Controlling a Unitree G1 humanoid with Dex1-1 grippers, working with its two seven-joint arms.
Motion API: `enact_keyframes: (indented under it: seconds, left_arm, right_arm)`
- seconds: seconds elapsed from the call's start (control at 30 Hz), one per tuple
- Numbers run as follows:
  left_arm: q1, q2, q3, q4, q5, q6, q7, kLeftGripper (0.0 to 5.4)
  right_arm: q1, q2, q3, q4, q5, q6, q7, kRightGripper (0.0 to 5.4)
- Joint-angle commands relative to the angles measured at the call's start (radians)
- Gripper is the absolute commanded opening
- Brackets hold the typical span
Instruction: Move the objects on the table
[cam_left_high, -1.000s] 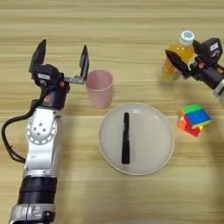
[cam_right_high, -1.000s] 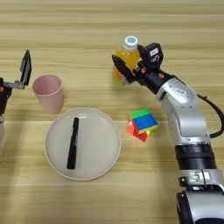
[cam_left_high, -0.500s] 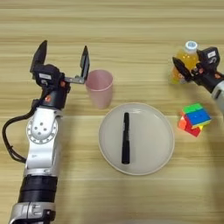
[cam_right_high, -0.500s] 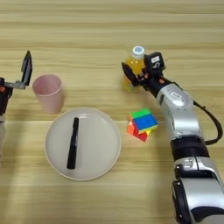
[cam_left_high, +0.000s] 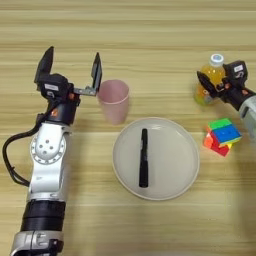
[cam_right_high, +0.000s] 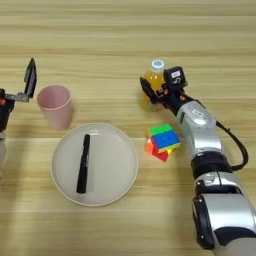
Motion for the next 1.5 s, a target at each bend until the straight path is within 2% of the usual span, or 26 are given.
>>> enact_keyframes:
  seconds: [0.03,0.43,0.8,0.97,1.27,1.5]
  left_arm:
    - [-0.004,0.004,0.000,-0.004,0.004,0.001,0.009,5.40]
    - [-0.002,0.005,0.000,0.006,0.006,0.000,0.012,5.40]
    - [-0.001,0.006,0.000,0.004,0.004,0.000,0.013,5.40]
    - [0.000,0.005,-0.001,0.003,0.004,0.000,0.014,5.40]
    - [0.000,0.003,-0.003,0.001,0.004,0.000,0.015,5.40]
    - [0.000,0.002,-0.005,-0.001,0.004,0.001,0.016,5.40]
  right_arm:
    - [-0.018,0.003,-0.001,0.028,-0.013,-0.009,0.007,4.13]
    - [-0.026,-0.001,-0.010,0.050,-0.019,-0.034,-0.003,5.35]
    - [-0.025,0.004,-0.034,0.012,-0.003,-0.125,-0.011,5.38]
    - [-0.017,0.000,-0.040,-0.023,-0.029,-0.214,-0.050,5.38]
    - [0.018,0.007,-0.061,-0.200,-0.012,-0.332,-0.109,5.38]
    - [0.080,0.007,-0.038,-0.424,0.015,-0.269,-0.099,5.38]
